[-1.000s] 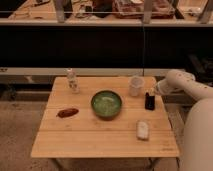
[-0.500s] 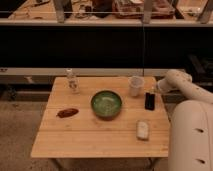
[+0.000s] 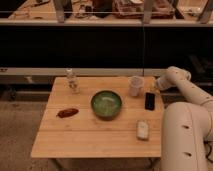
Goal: Push the eraser across the table
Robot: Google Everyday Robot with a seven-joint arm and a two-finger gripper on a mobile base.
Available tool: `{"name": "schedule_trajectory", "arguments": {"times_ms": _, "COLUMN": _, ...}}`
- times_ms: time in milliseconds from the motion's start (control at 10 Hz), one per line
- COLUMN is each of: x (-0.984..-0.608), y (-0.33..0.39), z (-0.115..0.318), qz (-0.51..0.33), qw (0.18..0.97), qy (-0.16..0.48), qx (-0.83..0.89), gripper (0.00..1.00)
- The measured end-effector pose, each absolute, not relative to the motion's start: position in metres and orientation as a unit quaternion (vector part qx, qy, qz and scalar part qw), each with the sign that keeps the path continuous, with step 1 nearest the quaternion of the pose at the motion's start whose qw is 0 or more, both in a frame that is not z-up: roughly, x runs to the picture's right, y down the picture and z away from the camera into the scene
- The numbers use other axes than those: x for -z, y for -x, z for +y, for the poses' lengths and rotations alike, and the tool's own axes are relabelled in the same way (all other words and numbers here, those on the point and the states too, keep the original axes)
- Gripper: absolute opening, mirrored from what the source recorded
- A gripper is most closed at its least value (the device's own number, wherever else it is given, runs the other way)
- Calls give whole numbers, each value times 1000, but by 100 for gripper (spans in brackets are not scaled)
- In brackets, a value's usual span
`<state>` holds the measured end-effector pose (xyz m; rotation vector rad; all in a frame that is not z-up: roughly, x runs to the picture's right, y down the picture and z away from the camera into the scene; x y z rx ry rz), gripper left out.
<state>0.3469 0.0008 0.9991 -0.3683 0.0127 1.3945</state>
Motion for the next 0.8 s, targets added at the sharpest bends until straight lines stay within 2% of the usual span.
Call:
{"name": "schedule_trajectory", "arguments": {"times_ms": 400, "x": -1000, "y": -344, "z": 25, "qz": 33, "qw": 737, "qy": 209, "qx": -642, "gripper": 0}}
{"name": "schedule_trajectory", "arguments": {"times_ms": 700, "x": -983, "y": -323, "z": 39, "qz": 35, "qw": 741, "qy": 255, "qx": -620, "gripper": 0}}
{"name": "schedule_trajectory", "arguments": {"times_ms": 800, "x": -969, "y": -312, "z": 55, "qz": 39, "qw": 744, "qy": 287, "qx": -602, "gripper": 0}}
